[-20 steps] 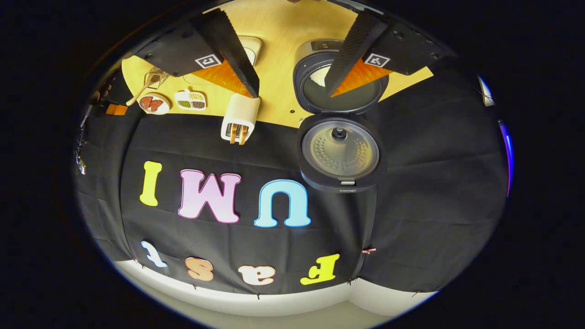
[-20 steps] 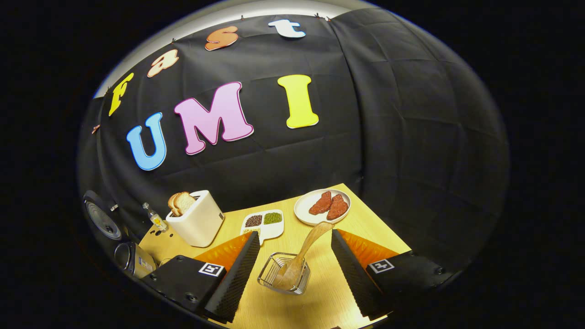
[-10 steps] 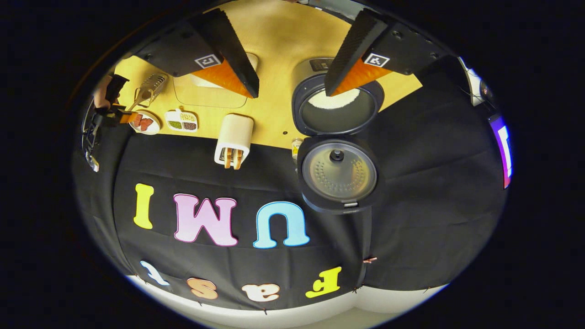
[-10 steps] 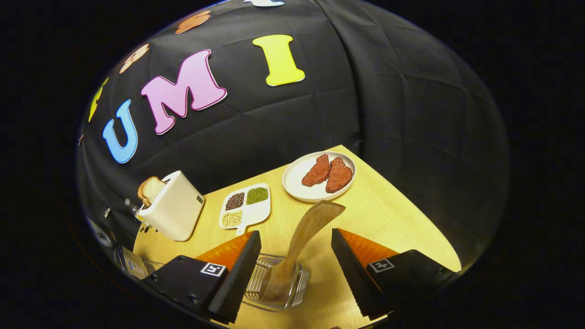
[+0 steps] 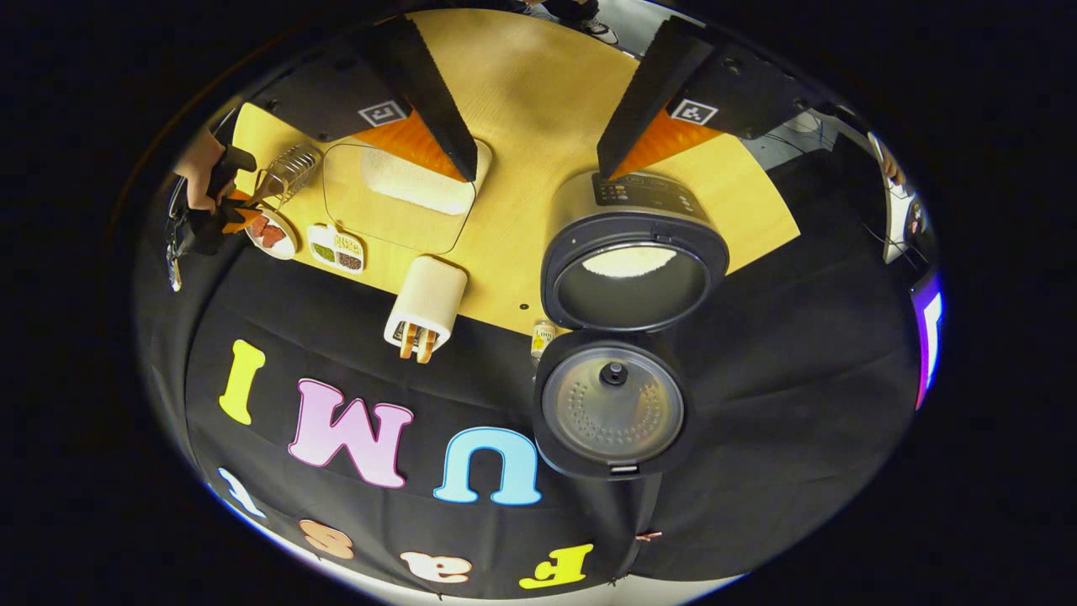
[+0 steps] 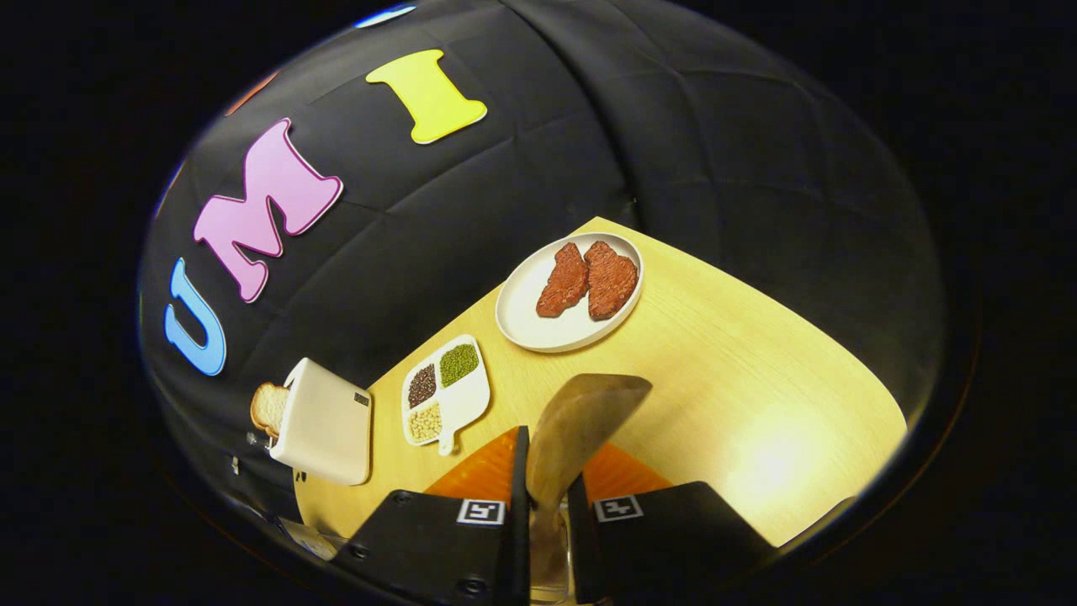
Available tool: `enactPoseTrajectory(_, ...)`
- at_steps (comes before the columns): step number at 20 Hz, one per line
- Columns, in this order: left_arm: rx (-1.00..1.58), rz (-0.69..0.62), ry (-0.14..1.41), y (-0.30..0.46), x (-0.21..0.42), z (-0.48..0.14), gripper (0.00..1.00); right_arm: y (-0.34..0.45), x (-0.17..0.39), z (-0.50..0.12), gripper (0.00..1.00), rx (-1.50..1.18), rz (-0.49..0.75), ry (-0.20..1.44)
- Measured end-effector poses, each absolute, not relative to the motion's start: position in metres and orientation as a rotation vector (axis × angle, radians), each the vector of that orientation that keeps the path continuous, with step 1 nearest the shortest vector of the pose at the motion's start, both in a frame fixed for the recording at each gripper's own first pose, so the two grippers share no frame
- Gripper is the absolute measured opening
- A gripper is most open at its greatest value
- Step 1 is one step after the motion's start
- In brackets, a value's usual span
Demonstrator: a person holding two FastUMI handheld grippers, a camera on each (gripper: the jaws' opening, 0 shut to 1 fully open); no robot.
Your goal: Close the left gripper, press the button to open the rice cooker; take a wooden spoon from the chopstick holder with the right hand, scoop a spoonful of rice and pour it into the rice cooker, then put the wooden spoon back into the chopstick holder.
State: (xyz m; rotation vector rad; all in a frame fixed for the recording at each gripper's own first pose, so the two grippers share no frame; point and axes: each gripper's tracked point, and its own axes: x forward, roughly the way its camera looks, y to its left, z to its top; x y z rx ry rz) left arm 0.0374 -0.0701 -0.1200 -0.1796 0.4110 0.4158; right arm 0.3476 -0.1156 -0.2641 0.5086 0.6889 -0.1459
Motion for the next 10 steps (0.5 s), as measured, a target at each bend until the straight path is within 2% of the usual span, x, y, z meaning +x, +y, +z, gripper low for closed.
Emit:
enactPoseTrajectory(1,-0.208,0.388,0.399,-0.077,0.037,-0.116,0.96,-0.113,0.348,-0.263,0.14,0.505,-0.149,0.683)
enactPoseTrajectory(2,-0.230,0.365,0.378,-0.080,0.039,-0.110,0.96,-0.115,0.344,-0.256,0.20,0.489,-0.149,0.670)
enactPoseTrajectory(6,-0.249,0.299,0.316,-0.078,0.046,-0.088,0.96,-0.107,0.336,-0.219,0.17,0.428,-0.126,0.589)
enactPoseTrajectory(10,-0.116,0.184,0.249,-0.075,0.048,-0.057,0.95,-0.100,0.329,-0.166,0.16,0.389,-0.118,0.469)
